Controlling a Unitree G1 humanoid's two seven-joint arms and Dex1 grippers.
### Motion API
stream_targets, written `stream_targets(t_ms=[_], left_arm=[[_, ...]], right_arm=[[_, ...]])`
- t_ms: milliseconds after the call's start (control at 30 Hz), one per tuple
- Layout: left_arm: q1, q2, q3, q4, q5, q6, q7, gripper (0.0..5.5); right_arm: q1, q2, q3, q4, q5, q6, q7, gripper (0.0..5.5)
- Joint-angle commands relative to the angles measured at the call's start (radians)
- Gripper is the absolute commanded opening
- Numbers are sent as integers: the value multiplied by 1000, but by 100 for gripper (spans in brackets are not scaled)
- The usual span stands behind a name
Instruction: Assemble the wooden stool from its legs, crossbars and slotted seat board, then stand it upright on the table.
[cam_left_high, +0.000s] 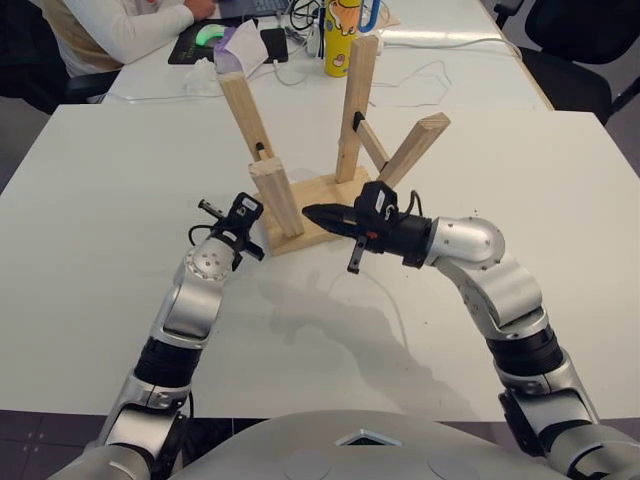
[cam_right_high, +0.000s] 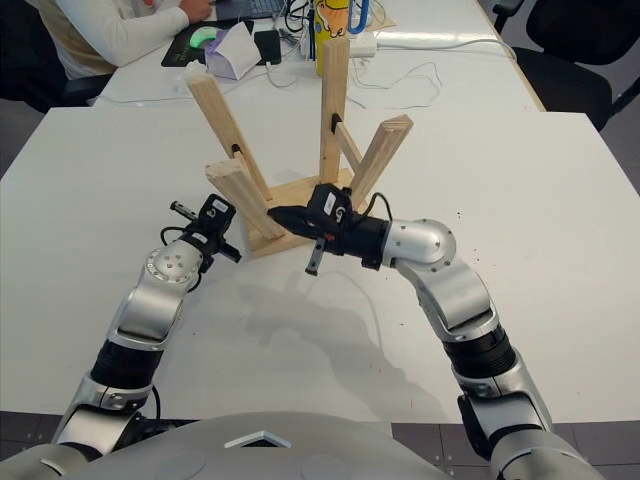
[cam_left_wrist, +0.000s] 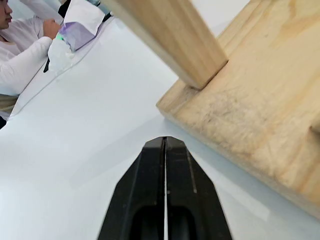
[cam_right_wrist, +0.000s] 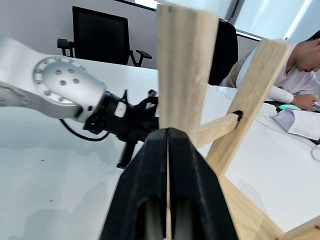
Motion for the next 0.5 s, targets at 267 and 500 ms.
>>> stream_targets(t_ms=[267,500], left_arm=[[25,-37,43,86,-19,-29,34,3],[53,-65,39,125,-62,-27,0,3]], right_arm=[[26,-181,43,382,-259,2,-21,0],[-40,-14,18,627,-430,-45,-380,0]])
